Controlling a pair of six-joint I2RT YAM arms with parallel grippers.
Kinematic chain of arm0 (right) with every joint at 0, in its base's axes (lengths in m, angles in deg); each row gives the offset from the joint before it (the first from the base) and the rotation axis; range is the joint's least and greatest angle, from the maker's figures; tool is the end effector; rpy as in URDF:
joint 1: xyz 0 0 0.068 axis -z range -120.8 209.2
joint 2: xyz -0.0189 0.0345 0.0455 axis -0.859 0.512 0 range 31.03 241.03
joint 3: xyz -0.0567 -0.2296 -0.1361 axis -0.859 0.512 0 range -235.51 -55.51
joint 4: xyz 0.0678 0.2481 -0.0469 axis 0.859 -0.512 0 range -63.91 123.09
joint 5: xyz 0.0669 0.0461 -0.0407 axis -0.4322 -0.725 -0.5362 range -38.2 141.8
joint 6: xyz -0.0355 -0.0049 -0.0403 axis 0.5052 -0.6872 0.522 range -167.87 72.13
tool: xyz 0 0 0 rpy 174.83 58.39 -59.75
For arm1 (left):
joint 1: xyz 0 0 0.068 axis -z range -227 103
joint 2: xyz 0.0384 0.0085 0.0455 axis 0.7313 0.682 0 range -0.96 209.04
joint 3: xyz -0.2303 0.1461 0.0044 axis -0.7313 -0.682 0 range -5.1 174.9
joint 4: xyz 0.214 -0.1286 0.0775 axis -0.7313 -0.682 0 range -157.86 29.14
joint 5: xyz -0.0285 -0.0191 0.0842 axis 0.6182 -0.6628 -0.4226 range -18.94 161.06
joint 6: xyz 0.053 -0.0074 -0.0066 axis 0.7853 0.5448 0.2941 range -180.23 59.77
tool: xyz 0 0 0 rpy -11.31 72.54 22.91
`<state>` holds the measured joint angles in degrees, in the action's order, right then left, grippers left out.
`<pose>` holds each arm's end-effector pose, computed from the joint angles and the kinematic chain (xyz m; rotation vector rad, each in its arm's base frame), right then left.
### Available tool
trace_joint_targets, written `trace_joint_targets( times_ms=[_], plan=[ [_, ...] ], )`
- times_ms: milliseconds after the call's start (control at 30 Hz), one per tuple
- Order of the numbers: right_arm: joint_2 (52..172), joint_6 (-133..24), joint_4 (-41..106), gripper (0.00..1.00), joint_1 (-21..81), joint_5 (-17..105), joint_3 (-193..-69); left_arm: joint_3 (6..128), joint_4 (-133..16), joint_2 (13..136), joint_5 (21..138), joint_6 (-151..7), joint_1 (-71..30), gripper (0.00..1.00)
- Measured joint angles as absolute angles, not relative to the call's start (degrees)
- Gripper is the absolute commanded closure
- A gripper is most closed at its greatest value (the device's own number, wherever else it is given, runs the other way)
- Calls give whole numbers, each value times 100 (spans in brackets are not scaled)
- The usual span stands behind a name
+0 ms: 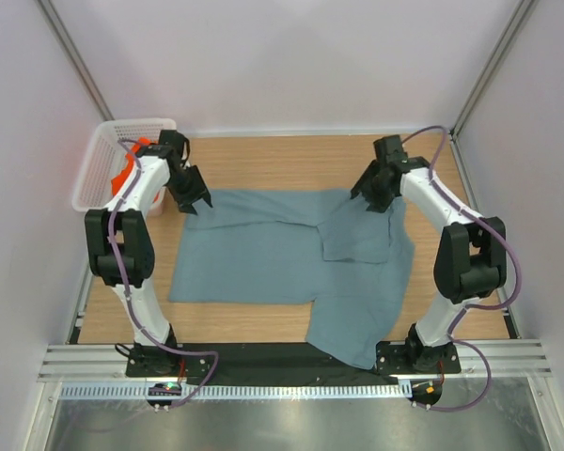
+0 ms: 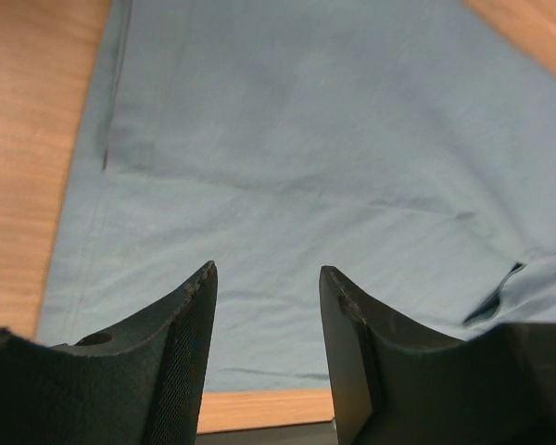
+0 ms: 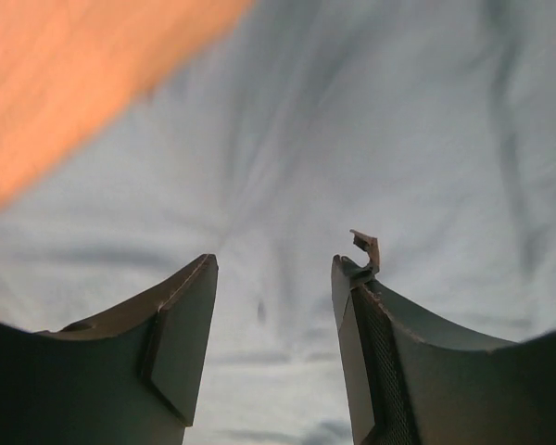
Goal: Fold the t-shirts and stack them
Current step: Fold the tshirt
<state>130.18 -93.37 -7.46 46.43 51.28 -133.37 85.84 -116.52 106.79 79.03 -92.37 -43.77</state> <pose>0.3546 0.0807 0.2445 0.7568 2.5881 0.3397 0.3844 -0.0266 0.2473 -0.6877 2.7911 -0.3252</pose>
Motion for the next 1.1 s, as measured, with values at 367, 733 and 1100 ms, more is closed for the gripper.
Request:
trace_joint_targets(
  times_ms=[367,733,1100],
  plan=[
    [14546,-8259,-427,39,6105,6112,-15243,9299,-10885,11859,8253,-9646,-4377,51],
    [15781,-7708,-425,41,6140,5882,-15951,9458,-10688,12447,8360,-9862,-4377,52],
    [15945,-7381,-434,64,6153,5790,-16063,9994,-11047,12899,8329,-9882,-4393,55]
  ],
)
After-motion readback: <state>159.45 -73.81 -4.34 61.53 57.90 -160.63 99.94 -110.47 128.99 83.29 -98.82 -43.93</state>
